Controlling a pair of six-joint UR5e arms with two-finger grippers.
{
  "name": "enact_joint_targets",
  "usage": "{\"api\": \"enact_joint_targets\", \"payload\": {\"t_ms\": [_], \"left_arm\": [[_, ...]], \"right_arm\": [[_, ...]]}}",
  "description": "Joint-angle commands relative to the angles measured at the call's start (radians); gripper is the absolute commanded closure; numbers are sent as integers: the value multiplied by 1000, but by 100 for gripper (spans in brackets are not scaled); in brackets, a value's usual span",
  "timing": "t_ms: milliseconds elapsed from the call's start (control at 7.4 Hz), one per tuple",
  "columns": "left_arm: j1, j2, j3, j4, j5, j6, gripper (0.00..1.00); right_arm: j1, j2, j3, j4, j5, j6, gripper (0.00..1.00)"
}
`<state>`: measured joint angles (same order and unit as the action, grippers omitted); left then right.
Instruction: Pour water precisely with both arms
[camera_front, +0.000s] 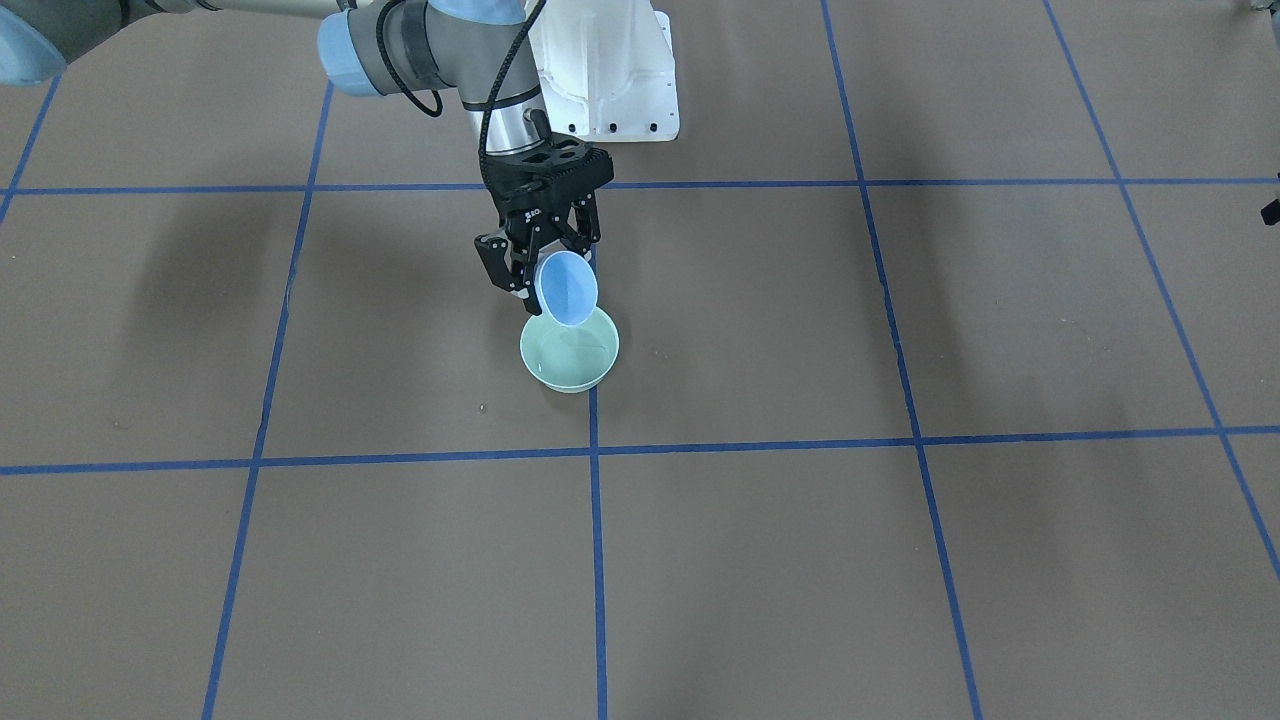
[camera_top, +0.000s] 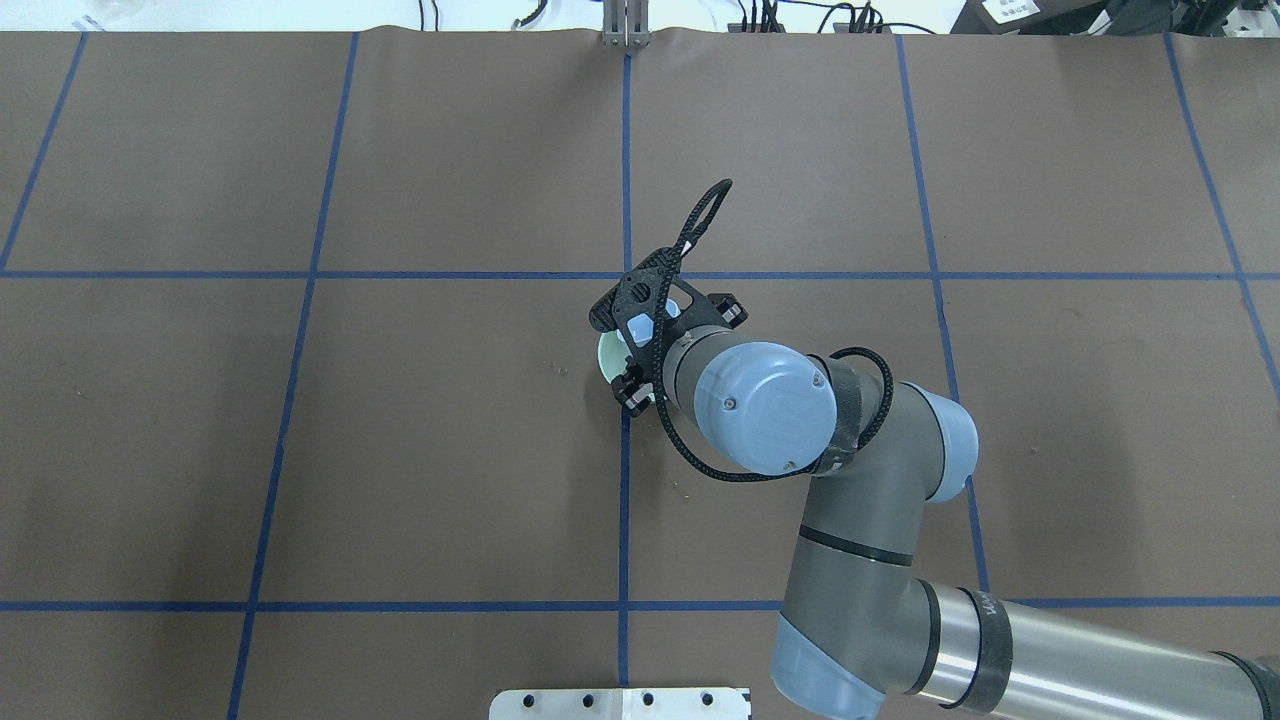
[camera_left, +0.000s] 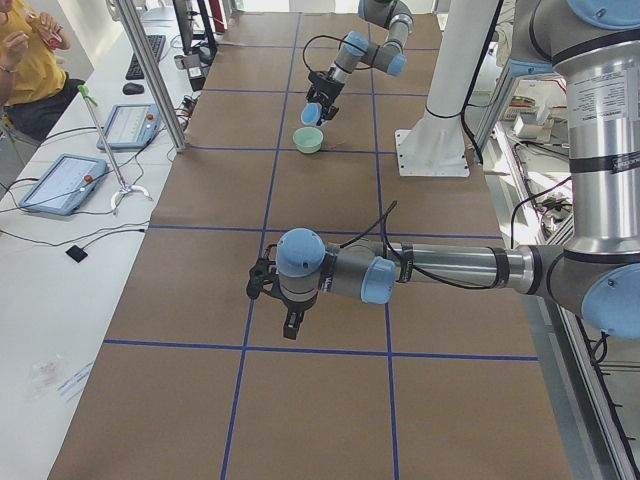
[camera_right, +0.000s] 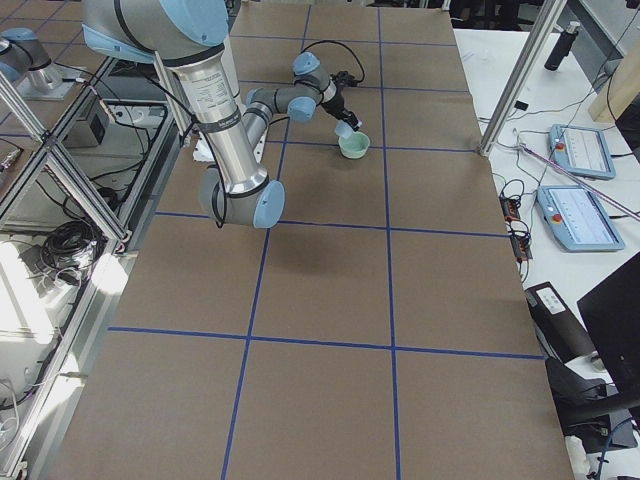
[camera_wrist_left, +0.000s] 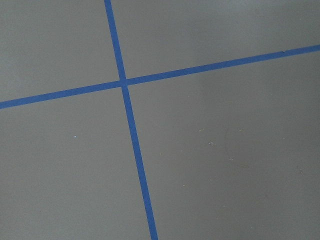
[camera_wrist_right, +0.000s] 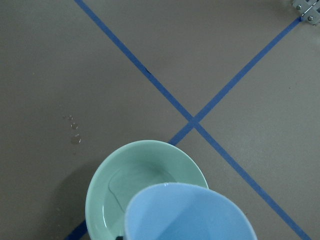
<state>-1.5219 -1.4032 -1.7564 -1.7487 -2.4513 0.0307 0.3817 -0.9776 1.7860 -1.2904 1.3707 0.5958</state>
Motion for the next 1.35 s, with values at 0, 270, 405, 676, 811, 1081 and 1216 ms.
{"api": "enact_joint_targets", "payload": {"t_ms": [0, 270, 405, 676, 811, 1081, 1216], "left_arm": [[-1, 0, 0, 0, 0, 0, 1], [-1, 0, 0, 0, 0, 0, 1], [-1, 0, -2, 0, 0, 0, 1], [-1, -2, -2, 0, -5, 0, 1], [-1, -2, -2, 0, -5, 0, 1], [-1, -2, -3, -2, -5, 0, 1], [0, -3, -3, -2, -5, 0, 1]], "right_arm": [[5, -9, 3, 59, -19, 140, 100], [20, -9, 10, 60, -73, 275, 100], [28, -10, 24, 60, -112, 361, 100], [66, -86, 74, 56, -186, 473, 100], [68, -119, 76, 46, -261, 486, 100], [72, -203, 76, 42, -411, 616, 100], [88, -270, 76, 42, -456, 674, 100]]}}
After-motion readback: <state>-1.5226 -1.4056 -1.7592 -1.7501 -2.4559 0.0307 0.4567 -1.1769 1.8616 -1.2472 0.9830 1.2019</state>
